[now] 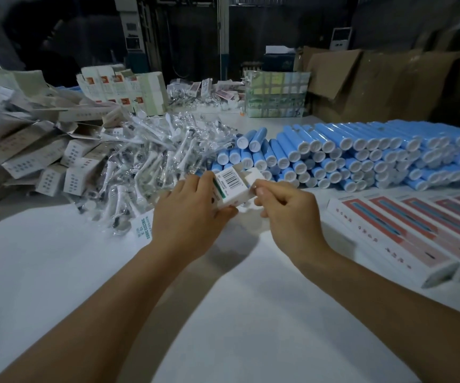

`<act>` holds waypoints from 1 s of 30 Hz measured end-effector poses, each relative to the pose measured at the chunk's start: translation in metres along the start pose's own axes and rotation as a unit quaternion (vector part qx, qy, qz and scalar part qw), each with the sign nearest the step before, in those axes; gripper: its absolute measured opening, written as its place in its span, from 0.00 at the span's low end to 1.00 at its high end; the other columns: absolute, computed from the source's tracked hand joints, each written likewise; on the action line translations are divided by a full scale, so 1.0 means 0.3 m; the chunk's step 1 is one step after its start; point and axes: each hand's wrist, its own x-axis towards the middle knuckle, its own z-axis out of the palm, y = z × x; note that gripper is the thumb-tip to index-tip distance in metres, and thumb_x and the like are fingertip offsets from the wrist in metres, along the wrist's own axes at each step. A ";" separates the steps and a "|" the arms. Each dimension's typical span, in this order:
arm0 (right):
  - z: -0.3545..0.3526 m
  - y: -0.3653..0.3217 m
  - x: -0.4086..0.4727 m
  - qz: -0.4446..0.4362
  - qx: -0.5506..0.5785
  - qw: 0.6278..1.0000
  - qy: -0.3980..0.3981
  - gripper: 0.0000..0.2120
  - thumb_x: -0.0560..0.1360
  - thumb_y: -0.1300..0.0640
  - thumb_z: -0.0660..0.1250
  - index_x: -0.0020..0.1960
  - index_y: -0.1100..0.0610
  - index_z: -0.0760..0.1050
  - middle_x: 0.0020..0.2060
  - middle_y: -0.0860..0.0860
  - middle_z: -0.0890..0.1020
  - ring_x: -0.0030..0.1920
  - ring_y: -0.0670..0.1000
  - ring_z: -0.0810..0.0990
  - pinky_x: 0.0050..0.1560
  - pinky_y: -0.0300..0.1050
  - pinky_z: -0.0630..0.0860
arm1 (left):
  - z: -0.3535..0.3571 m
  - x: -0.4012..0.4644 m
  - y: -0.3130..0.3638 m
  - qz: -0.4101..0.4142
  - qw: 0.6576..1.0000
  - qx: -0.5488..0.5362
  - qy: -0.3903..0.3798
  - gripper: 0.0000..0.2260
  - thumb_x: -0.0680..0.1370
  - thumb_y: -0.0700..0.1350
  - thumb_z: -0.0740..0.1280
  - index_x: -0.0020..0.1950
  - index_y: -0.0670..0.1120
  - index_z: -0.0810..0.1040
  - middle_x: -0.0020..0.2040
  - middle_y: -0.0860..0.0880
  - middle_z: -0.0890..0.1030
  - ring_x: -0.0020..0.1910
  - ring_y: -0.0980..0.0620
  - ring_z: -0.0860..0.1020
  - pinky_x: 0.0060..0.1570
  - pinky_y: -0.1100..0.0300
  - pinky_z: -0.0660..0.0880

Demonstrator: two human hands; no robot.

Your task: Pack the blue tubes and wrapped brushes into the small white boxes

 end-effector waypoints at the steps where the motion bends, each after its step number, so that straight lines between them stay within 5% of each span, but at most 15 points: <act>1: 0.001 0.001 -0.002 -0.002 0.000 1.000 -0.005 0.12 0.77 0.63 0.65 0.45 0.46 0.81 0.43 0.48 0.82 0.46 0.51 0.80 0.51 0.57 0.78 | 0.002 -0.001 0.002 0.005 1.000 0.003 0.000 0.32 0.72 0.63 0.62 0.71 0.47 0.65 0.61 0.47 0.75 0.57 0.44 0.74 0.48 0.52 0.69; 4: 0.002 0.006 -0.002 0.007 -0.017 1.000 -0.024 0.11 0.77 0.63 0.65 0.55 0.54 0.82 0.49 0.49 0.82 0.50 0.49 0.80 0.52 0.54 0.78 | 0.009 -0.007 0.008 0.021 1.000 0.021 -0.006 0.33 0.72 0.63 0.64 0.71 0.46 0.65 0.61 0.47 0.75 0.57 0.43 0.74 0.50 0.51 0.68; 9: 0.004 0.011 -0.007 0.010 -0.040 0.998 -0.046 0.12 0.75 0.64 0.65 0.55 0.55 0.83 0.46 0.50 0.84 0.41 0.50 0.79 0.48 0.51 0.79 | 0.008 -0.014 0.008 0.043 0.998 0.039 -0.015 0.32 0.71 0.62 0.65 0.68 0.43 0.70 0.57 0.44 0.77 0.54 0.42 0.76 0.49 0.50 0.69; 13: -0.010 0.013 0.004 0.043 0.008 0.997 -0.056 0.12 0.75 0.64 0.66 0.56 0.55 0.82 0.43 0.49 0.84 0.31 0.39 0.77 0.33 0.32 0.74 | 0.000 -0.022 0.008 0.060 0.997 0.045 -0.014 0.31 0.70 0.60 0.69 0.66 0.41 0.72 0.54 0.43 0.79 0.52 0.40 0.77 0.48 0.49 0.70; 18: -0.021 0.021 0.025 0.083 -0.020 0.992 -0.089 0.28 0.76 0.61 0.66 0.74 0.52 0.63 0.29 0.48 0.77 0.28 0.45 0.74 0.34 0.40 0.72 | -0.007 -0.034 0.019 0.089 0.994 0.049 -0.028 0.32 0.71 0.61 0.68 0.67 0.42 0.71 0.55 0.45 0.78 0.53 0.42 0.76 0.49 0.51 0.69; 24: -0.015 0.016 0.020 0.116 0.006 0.989 -0.090 0.08 0.77 0.62 0.66 0.53 0.51 0.77 0.38 0.46 0.82 0.28 0.36 0.75 0.32 0.32 0.70 | -0.006 -0.045 0.041 0.094 0.993 0.061 -0.048 0.33 0.72 0.63 0.63 0.70 0.44 0.67 0.60 0.47 0.76 0.56 0.45 0.74 0.52 0.53 0.67; 27: -0.002 0.028 0.012 0.068 -0.049 0.994 -0.070 0.07 0.78 0.61 0.63 0.46 0.57 0.80 0.39 0.48 0.80 0.36 0.41 0.76 0.36 0.33 0.72 | -0.009 -0.049 0.053 0.090 0.993 0.066 -0.042 0.32 0.72 0.62 0.62 0.68 0.42 0.69 0.57 0.44 0.77 0.54 0.43 0.75 0.50 0.50 0.69; 30: 0.010 0.036 0.011 0.074 -0.041 0.995 -0.060 0.09 0.78 0.63 0.62 0.48 0.66 0.79 0.35 0.46 0.78 0.32 0.38 0.75 0.30 0.29 0.70 | -0.004 -0.051 0.060 0.098 0.992 0.075 -0.027 0.32 0.72 0.60 0.66 0.66 0.39 0.72 0.55 0.42 0.78 0.51 0.41 0.76 0.48 0.49 0.71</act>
